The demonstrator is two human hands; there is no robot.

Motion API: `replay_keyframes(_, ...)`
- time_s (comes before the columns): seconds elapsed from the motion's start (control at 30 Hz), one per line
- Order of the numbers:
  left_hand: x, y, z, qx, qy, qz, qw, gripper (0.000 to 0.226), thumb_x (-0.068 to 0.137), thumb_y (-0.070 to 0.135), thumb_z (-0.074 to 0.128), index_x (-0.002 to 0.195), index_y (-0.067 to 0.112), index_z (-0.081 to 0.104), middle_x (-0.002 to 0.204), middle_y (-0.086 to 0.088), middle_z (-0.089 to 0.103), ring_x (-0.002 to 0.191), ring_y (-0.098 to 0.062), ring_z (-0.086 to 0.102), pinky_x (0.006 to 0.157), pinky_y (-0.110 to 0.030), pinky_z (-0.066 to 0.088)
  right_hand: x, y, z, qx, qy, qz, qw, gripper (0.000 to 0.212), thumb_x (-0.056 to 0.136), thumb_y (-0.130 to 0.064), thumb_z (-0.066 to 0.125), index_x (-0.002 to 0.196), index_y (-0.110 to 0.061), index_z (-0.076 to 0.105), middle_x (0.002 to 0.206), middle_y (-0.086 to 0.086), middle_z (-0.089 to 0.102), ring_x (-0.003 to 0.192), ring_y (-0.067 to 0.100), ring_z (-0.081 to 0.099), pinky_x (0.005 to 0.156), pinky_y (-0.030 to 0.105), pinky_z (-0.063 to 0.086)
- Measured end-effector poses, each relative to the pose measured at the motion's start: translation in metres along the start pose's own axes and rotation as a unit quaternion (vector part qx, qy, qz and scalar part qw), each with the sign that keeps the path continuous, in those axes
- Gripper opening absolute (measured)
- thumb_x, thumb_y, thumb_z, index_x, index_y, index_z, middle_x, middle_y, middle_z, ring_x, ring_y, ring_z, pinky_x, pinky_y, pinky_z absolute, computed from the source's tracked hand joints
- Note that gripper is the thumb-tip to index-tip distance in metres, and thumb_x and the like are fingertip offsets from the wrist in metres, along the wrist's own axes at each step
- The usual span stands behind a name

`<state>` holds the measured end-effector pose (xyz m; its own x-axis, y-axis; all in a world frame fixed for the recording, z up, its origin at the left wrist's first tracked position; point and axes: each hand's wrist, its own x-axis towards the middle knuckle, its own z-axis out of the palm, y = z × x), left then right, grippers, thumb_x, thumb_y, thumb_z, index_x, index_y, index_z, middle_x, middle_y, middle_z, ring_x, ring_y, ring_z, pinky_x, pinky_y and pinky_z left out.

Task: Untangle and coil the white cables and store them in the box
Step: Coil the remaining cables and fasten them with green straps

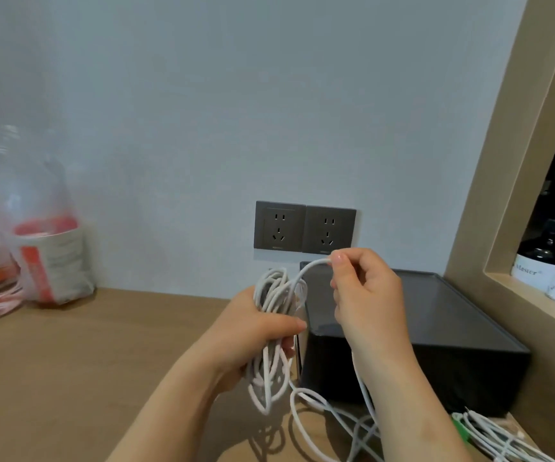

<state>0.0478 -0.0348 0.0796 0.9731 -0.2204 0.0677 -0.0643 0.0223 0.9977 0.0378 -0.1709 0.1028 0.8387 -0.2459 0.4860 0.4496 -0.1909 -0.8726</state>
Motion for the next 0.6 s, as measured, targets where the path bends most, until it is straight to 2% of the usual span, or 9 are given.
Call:
replay_keyframes(0.07, -0.001, 0.002, 0.002, -0.048, -0.018, -0.001, 0.999, 0.006, 0.085, -0.001, 0.061, 0.081, 0.002, 0.058, 0.054, -0.012, 0.053, 0.046, -0.021, 0.053, 0.059, -0.034, 0.053, 0.001, 0.002, 0.001, -0.004, 0.016, 0.000, 1.000, 0.019, 0.094, -0.024, 0.050, 0.077, -0.027, 0.058, 0.064, -0.006, 0.054, 0.058, 0.011, 0.046, 0.057, 0.030, 0.037)
replay_keyframes(0.17, 0.000, 0.002, 0.003, -0.142, -0.012, 0.001, 0.990, 0.012, 0.086, 0.004, 0.060, 0.074, 0.004, 0.061, 0.054, -0.009, 0.053, 0.044, -0.017, 0.050, 0.052, -0.028, 0.051, 0.000, 0.007, 0.004, -0.026, 0.016, 0.011, 0.999, 0.014, 0.093, -0.021, 0.051, 0.081, -0.027, 0.053, 0.075, -0.003, 0.062, 0.060, 0.015, 0.052, 0.060, 0.031, 0.041)
replay_keyframes(0.23, 0.002, 0.002, 0.002, -0.168, -0.002, -0.002, 0.986, 0.017, 0.083, 0.012, 0.063, 0.067, 0.007, 0.066, 0.057, -0.010, 0.055, 0.045, -0.016, 0.052, 0.053, -0.028, 0.050, -0.002, 0.008, 0.006, -0.042, -0.011, 0.044, 0.998, 0.013, 0.094, -0.017, 0.051, 0.083, -0.025, 0.050, 0.081, -0.002, 0.063, 0.055, 0.014, 0.053, 0.054, 0.027, 0.042)
replay_keyframes(0.33, 0.006, 0.000, 0.001, -0.161, 0.057, 0.011, 0.985, 0.019, 0.087, 0.014, 0.062, 0.069, 0.007, 0.065, 0.059, -0.010, 0.056, 0.046, -0.017, 0.052, 0.051, -0.027, 0.048, -0.006, 0.006, 0.009, -0.056, -0.064, 0.076, 0.993, 0.009, 0.092, -0.024, 0.055, 0.085, -0.028, 0.051, 0.084, -0.001, 0.061, 0.059, 0.012, 0.055, 0.044, 0.017, 0.038)
replay_keyframes(0.4, 0.007, -0.001, 0.001, -0.147, 0.112, 0.037, 0.982, 0.014, 0.089, 0.014, 0.062, 0.079, 0.005, 0.064, 0.061, -0.010, 0.058, 0.049, -0.017, 0.053, 0.053, -0.029, 0.048, -0.008, 0.001, 0.008, -0.038, -0.118, 0.089, 0.988, 0.008, 0.088, -0.037, 0.059, 0.092, -0.036, 0.052, 0.090, -0.004, 0.061, 0.065, 0.008, 0.056, 0.049, 0.018, 0.038)
replay_keyframes(0.47, 0.008, -0.002, 0.001, -0.120, 0.175, 0.062, 0.975, 0.012, 0.089, 0.016, 0.063, 0.086, 0.004, 0.065, 0.063, -0.009, 0.059, 0.053, -0.019, 0.055, 0.056, -0.032, 0.049, -0.011, -0.006, 0.007, -0.021, -0.199, 0.109, 0.974, 0.026, 0.080, -0.043, 0.066, 0.099, -0.045, 0.048, 0.104, -0.011, 0.058, 0.074, 0.003, 0.059, 0.056, 0.017, 0.039)
replay_keyframes(0.5, 0.008, -0.002, 0.001, -0.110, 0.207, 0.068, 0.970, 0.012, 0.089, 0.017, 0.063, 0.087, 0.005, 0.064, 0.063, -0.008, 0.060, 0.054, -0.018, 0.056, 0.056, -0.032, 0.050, -0.013, -0.008, 0.007, -0.032, -0.235, 0.112, 0.965, 0.040, 0.077, -0.043, 0.070, 0.106, -0.049, 0.044, 0.111, -0.016, 0.052, 0.085, 0.001, 0.059, 0.062, 0.017, 0.041)
replay_keyframes(0.57, 0.009, 0.000, 0.000, -0.123, 0.238, 0.072, 0.961, 0.014, 0.090, 0.020, 0.063, 0.085, 0.007, 0.062, 0.060, -0.004, 0.060, 0.049, -0.013, 0.055, 0.050, -0.028, 0.050, -0.015, -0.007, 0.010, -0.087, -0.277, 0.105, 0.951, 0.073, 0.072, -0.040, 0.076, 0.131, -0.046, 0.034, 0.124, -0.019, 0.043, 0.110, 0.002, 0.050, 0.081, 0.018, 0.043)
replay_keyframes(0.6, 0.009, 0.001, 0.000, -0.140, 0.241, 0.072, 0.958, 0.015, 0.090, 0.021, 0.063, 0.084, 0.007, 0.060, 0.060, -0.004, 0.059, 0.046, -0.012, 0.054, 0.046, -0.026, 0.050, -0.016, -0.006, 0.012, -0.115, -0.279, 0.095, 0.948, 0.082, 0.072, -0.038, 0.076, 0.138, -0.041, 0.029, 0.128, -0.018, 0.041, 0.117, 0.002, 0.046, 0.087, 0.019, 0.041)
